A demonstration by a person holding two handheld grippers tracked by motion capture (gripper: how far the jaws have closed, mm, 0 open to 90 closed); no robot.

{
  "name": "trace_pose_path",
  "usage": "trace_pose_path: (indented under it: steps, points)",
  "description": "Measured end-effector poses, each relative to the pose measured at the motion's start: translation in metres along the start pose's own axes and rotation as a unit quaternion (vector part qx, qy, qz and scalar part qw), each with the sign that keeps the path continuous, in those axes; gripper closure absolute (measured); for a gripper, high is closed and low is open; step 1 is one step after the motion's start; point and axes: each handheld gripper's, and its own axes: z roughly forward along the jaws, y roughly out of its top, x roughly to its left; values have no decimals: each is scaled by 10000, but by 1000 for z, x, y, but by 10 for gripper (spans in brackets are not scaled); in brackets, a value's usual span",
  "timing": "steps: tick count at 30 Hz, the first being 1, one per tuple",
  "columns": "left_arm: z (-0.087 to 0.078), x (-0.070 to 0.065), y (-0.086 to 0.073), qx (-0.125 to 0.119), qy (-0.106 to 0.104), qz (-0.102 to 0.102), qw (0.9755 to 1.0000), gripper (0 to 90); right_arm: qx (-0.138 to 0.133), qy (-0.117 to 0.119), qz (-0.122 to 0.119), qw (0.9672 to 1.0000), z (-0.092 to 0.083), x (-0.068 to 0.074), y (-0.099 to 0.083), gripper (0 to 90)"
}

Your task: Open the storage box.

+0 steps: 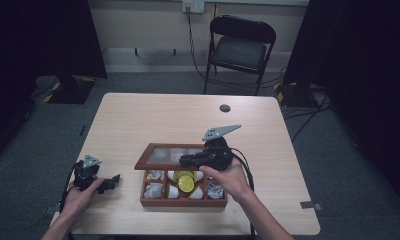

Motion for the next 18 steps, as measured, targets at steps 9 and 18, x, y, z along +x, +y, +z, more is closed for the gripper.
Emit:
trace_pose_path:
  steps: [9, 18]
  points:
    - [0, 0, 0, 1, -1, 1, 10000, 0, 27, 16, 26, 10000, -3, -5, 11, 813]
    - [0, 0, 0, 1, -3, 5, 10000, 0, 50, 33, 61, 10000, -5, -9, 19, 814]
